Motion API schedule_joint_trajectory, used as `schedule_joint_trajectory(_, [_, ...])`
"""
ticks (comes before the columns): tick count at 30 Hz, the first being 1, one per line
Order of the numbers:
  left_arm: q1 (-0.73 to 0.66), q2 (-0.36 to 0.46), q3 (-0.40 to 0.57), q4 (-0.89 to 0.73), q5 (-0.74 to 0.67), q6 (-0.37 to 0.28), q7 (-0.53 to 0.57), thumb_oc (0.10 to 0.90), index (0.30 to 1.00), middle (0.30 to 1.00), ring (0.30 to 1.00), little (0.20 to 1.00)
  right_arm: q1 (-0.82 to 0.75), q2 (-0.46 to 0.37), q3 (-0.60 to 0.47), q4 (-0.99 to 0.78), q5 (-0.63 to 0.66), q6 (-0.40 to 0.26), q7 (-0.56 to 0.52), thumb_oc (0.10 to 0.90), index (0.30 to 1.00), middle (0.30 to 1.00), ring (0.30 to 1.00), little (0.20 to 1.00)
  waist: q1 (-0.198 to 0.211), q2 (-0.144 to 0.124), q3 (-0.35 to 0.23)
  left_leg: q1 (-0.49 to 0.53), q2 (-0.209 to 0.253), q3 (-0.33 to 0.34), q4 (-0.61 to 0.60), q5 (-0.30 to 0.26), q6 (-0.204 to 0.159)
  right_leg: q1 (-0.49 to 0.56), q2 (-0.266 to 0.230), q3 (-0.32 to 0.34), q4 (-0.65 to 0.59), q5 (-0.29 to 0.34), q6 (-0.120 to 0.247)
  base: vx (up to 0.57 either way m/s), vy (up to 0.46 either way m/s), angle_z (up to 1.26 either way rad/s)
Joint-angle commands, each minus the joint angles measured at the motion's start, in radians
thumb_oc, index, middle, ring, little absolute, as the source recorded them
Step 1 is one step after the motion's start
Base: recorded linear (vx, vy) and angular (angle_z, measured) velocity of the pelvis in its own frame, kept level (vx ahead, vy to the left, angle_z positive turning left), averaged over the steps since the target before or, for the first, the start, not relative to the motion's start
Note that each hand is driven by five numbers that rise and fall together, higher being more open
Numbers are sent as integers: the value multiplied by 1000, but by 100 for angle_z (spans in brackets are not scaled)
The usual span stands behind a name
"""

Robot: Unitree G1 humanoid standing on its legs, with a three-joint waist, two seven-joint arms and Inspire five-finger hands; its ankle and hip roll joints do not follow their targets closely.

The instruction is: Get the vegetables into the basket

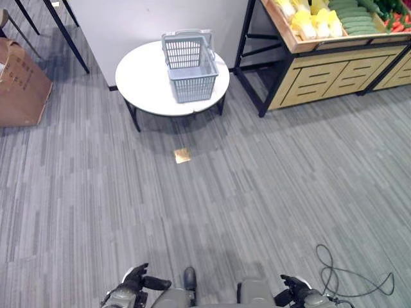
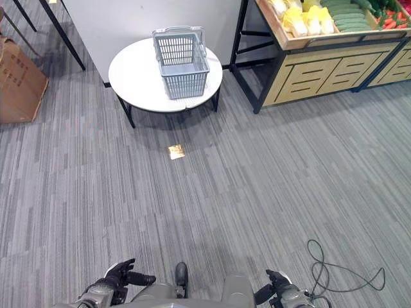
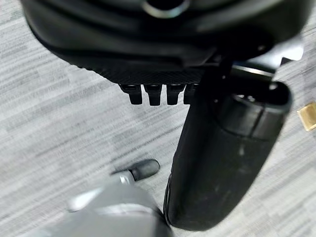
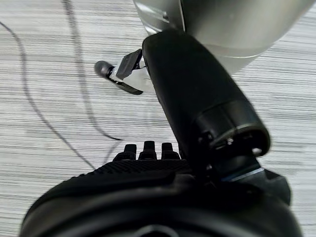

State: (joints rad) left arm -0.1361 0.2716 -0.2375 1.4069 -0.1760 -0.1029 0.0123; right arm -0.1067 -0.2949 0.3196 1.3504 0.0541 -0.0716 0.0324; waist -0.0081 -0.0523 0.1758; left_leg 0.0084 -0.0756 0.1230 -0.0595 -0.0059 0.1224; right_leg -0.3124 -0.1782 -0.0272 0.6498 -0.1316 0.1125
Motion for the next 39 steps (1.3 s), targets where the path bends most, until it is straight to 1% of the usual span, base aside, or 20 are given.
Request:
schedule_joint_trajectory(1, [29, 26, 51, 8, -4, -3, -4, 900, 1000, 1000, 1000, 1000, -20, 7, 10, 6, 27, -17, 7, 900, 1000, 1000, 1000, 1000, -22, 9, 36, -38, 77, -46, 90, -33, -93, 100, 55, 21, -493, 244, 28, 321, -12, 18])
schedule_joint_trajectory(4, [32, 21, 56, 7, 1, -8, -7, 900, 1000, 1000, 1000, 1000, -11, 4, 2, 3, 31, -17, 7, 900, 1000, 1000, 1000, 1000, -52, 10, 42, 32, 65, -98, 87, -73, -106, 45, 62, 45, -596, 312, 45, 324, -53, 52])
schedule_joint_trajectory(6, [37, 18, 56, 10, 0, -7, -8, 900, 1000, 1000, 1000, 1000, 0, -1, -2, 3, 24, -14, 12, 900, 1000, 1000, 1000, 1000, -60, 15, 39, 83, 69, -127, 75, -85, -118, 29, 64, 33, -600, 338, 47, 363, -145, 101])
schedule_joint_trajectory(9, [44, 14, 59, 13, 3, -5, -10, 900, 1000, 1000, 1000, 1000, 10, -6, -3, 6, 20, -12, 13, 900, 1000, 1000, 1000, 1000, -59, 20, 26, 104, 83, -133, 81, -94, -134, 49, 63, 5, -602, 330, 37, 263, -168, 75])
schedule_joint_trajectory(10, [46, 14, 62, 18, -1, -3, -8, 900, 1000, 1000, 1000, 1000, 9, -13, 1, 5, 15, -13, 16, 900, 1000, 1000, 1000, 1000, -61, 32, 13, 111, 112, -150, 93, -73, -157, 56, 87, -13, -589, 308, 17, 145, -152, 37])
schedule_joint_trajectory(11, [46, 14, 62, 18, -1, -3, -8, 900, 1000, 1000, 1000, 1000, 9, -13, 1, 5, 15, -13, 16, 900, 1000, 1000, 1000, 1000, -62, 33, 13, 111, 113, -151, 93, -73, -158, 56, 88, -14, -588, 308, 16, 373, -337, 8])
schedule_joint_trajectory(13, [42, 6, 58, 11, -4, -2, -4, 900, 1000, 1000, 1000, 1000, 7, -33, 2, 3, 32, -18, 13, 900, 1000, 1000, 1000, 1000, -66, 60, 9, 93, 154, -193, 204, 18, -204, 68, 134, -35, -523, 229, -31, 406, -351, -1])
schedule_joint_trajectory(14, [39, 4, 59, 10, -14, -1, -2, 900, 1000, 1000, 1000, 1000, 9, -42, 1, 4, 30, -19, 13, 900, 1000, 1000, 1000, 1000, -67, 65, 14, 67, 167, -194, 276, 72, -223, 75, 140, -39, -510, 210, -46, 263, -248, 13])
schedule_joint_trajectory(15, [36, 3, 58, 6, -19, 0, -1, 900, 1000, 1000, 1000, 1000, 8, -46, -2, 5, 35, -20, 8, 900, 1000, 1000, 1000, 1000, -66, 61, 18, 38, 168, -197, 343, 85, -227, 83, 141, -40, -499, 194, -57, 179, -187, 14])
schedule_joint_trajectory(18, [35, 1, 50, 3, -29, -1, 0, 900, 1000, 1000, 1000, 1000, 10, -58, -11, 16, 44, -21, -1, 900, 1000, 1000, 1000, 1000, -52, 50, 40, -33, 161, -199, 433, 133, -220, 128, 145, -42, -494, 163, -77, 188, -139, 1])
schedule_joint_trajectory(22, [31, -3, 29, -17, -23, -11, 11, 900, 1000, 1000, 1000, 1000, 20, -68, -23, 28, 42, -17, -10, 900, 1000, 1000, 1000, 1000, -27, 45, 53, -209, 156, -130, 265, 69, -195, 200, 118, -35, -524, 127, -59, 223, -7, 14])
schedule_joint_trajectory(23, [31, -3, 28, -17, -23, -11, 11, 900, 1000, 1000, 1000, 1000, 21, -68, -23, 28, 42, -17, -10, 900, 1000, 1000, 1000, 1000, -25, 44, 55, -205, 155, -128, 265, 67, -195, 202, 117, -33, -523, 124, -59, 156, 68, 24])
schedule_joint_trajectory(24, [30, -5, 24, -20, -20, -13, 16, 900, 1000, 1000, 1000, 1000, 21, -70, -24, 31, 39, -15, -14, 900, 1000, 1000, 1000, 1000, -18, 51, 56, -226, 160, -123, 217, 84, -199, 217, 118, -27, -527, 115, -56, 273, 138, -26])
schedule_joint_trajectory(25, [34, -2, 22, -21, -18, -16, 21, 900, 1000, 1000, 1000, 1000, 20, -73, -24, 33, 34, -15, -19, 900, 1000, 1000, 1000, 1000, 0, 75, 54, -295, 175, -126, 140, 175, -209, 255, 130, -11, -538, 99, -56, 377, 174, -58])
schedule_joint_trajectory(27, [39, 4, 27, -16, -25, -18, 17, 900, 1000, 1000, 1000, 1000, 21, -72, -25, 35, 25, -18, -20, 900, 1000, 1000, 1000, 1000, 17, 85, 47, -299, 171, -133, 87, 212, -215, 304, 137, 17, -547, 81, -51, 403, 187, -60])
schedule_joint_trajectory(31, [55, -1, 35, -7, -20, -17, 9, 900, 1000, 1000, 1000, 1000, 37, -61, -35, 39, 13, -16, -12, 900, 1000, 1000, 1000, 1000, 23, 75, 27, -274, 178, -83, 80, 206, -207, 359, 119, 53, -547, 61, -34, 277, 197, -47])
schedule_joint_trajectory(33, [65, 2, 40, 3, -6, -10, 4, 900, 1000, 1000, 1000, 1000, 50, -47, -38, 45, 1, -11, -9, 900, 1000, 1000, 1000, 1000, 20, 53, 8, -250, 150, -65, 82, 178, -173, 361, 77, 73, -513, 80, -3, 368, 403, -56])
schedule_joint_trajectory(34, [63, 12, 34, 1, 11, -10, 2, 900, 1000, 1000, 1000, 1000, 52, -36, -31, 40, -1, -10, -4, 900, 1000, 1000, 1000, 1000, 15, 32, 1, -240, 128, -42, 98, 149, -153, 349, 53, 99, -490, 134, 18, 263, 353, -47])
schedule_joint_trajectory(38, [56, 24, 35, -7, 12, -9, 0, 900, 1000, 1000, 1000, 1000, 42, -15, -16, 27, 0, -6, 5, 900, 1000, 1000, 1000, 1000, 13, 7, -1, -225, 99, -11, 109, 104, -123, 308, 26, 116, -441, 229, 40, 150, 248, -19])
schedule_joint_trajectory(39, [53, 31, 35, -12, 10, -8, -4, 900, 1000, 1000, 1000, 1000, 34, -12, -10, 18, 1, -6, 6, 900, 1000, 1000, 1000, 1000, 15, 2, 7, -216, 89, -3, 111, 87, -107, 276, 16, 101, -373, 293, 48, 83, 179, 1])
